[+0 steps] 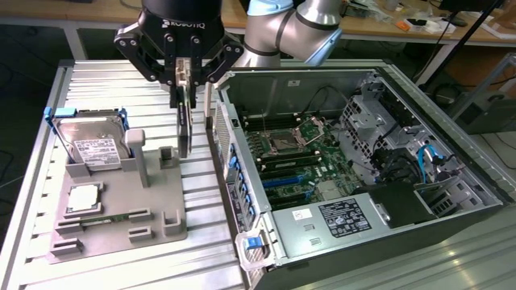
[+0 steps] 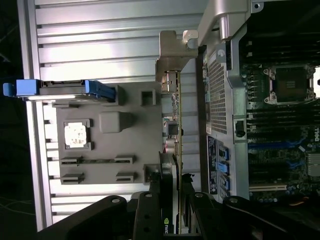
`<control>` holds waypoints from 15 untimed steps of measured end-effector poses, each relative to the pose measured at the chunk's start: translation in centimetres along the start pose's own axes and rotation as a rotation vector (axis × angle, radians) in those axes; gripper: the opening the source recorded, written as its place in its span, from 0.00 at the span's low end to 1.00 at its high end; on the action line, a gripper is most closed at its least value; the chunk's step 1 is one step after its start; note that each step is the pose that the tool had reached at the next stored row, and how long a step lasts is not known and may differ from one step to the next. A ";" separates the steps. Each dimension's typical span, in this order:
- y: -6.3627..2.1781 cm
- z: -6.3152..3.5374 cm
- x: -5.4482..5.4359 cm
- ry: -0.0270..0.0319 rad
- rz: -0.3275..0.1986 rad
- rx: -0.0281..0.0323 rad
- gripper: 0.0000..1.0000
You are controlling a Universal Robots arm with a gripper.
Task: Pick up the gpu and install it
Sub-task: 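Pick up the gpu and move the gpu toward the slot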
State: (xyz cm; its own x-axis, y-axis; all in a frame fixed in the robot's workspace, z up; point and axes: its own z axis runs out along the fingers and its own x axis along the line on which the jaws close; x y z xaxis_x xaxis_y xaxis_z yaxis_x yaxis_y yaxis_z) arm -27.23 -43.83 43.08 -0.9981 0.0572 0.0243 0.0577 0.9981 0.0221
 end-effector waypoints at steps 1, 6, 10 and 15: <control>0.00 0.00 -0.1 0.0000 0.000 0.0000 0.27; 0.02 -0.01 -0.4 0.0000 0.000 0.0000 0.27; 0.04 -0.01 -0.7 -0.0001 0.000 0.0000 0.27; 0.06 -0.02 -1.1 0.0000 0.000 0.0000 0.27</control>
State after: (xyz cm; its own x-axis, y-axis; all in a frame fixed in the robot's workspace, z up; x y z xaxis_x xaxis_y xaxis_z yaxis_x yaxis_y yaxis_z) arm -26.09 -43.84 43.08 -0.9981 0.0571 0.0243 0.0576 0.9981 0.0221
